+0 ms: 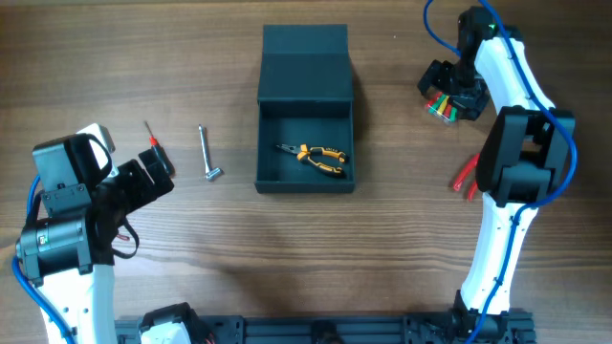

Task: Pack container
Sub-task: 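Grasp the clear screwdriver case with the right gripper and lift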

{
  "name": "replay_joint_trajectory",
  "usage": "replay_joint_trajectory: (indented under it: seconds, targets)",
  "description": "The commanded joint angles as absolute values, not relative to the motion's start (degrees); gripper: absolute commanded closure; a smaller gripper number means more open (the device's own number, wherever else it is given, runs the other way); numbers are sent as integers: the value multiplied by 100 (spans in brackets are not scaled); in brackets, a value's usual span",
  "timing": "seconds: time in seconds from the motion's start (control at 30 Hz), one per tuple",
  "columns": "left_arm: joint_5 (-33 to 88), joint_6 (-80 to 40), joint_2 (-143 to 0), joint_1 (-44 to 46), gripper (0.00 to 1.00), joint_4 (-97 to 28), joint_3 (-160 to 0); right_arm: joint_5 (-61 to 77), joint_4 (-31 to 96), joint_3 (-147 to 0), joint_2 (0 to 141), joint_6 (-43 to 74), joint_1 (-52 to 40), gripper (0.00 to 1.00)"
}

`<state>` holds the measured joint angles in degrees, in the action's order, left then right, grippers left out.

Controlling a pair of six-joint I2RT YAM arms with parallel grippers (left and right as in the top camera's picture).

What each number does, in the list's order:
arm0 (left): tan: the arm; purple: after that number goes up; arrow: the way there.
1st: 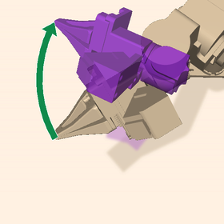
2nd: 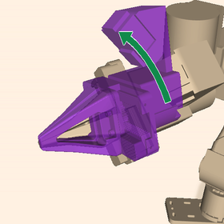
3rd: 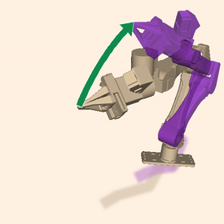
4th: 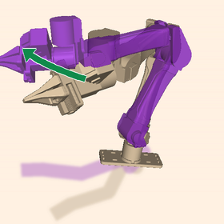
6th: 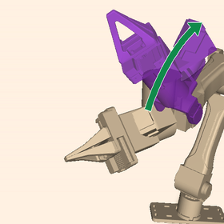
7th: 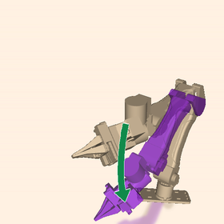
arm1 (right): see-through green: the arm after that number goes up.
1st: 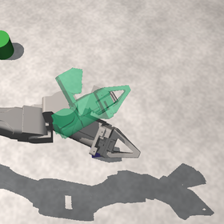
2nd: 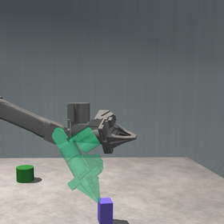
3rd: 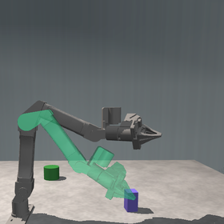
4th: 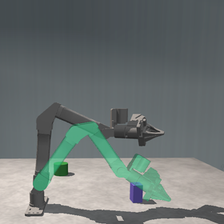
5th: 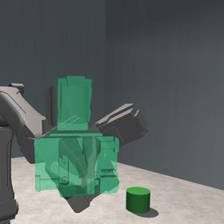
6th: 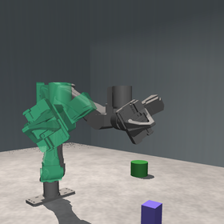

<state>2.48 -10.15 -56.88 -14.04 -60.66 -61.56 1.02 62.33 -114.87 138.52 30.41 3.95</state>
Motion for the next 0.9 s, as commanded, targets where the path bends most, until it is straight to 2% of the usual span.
replay_joint_trajectory:
  seconds: [0.0, 0.13, 0.2, 0.3, 0.47, 0.73, 0.87]
  targets:
    - [338, -923, -5614, -1448, 0, -6075, -6270, 156, 6152, -11467, 14040, 3166, 451, 13]
    - [338, -921, -5614, -1448, 0, -6077, -6270, 156, 6158, -11467, 14040, 3214, 451, 26]
    - [338, -921, -5614, -1448, 0, -6084, -6270, 156, 6158, -11467, 14040, 3227, 451, 35]
    - [338, -921, -5614, -1448, 0, -6101, -6270, 156, 6165, -11467, 14040, 3275, 451, 43]
    - [340, -921, -5614, -1448, 0, -6101, -6270, 156, 6176, -11467, 14040, 3301, 451, 44]
    - [338, -921, -5614, -1448, 0, -6099, -6270, 158, 6178, -11467, 14038, 3301, 451, 62]
    - [338, -921, -5614, -1448, 0, -6099, -6270, 158, 6182, -11467, 14038, 3299, 451, 82]
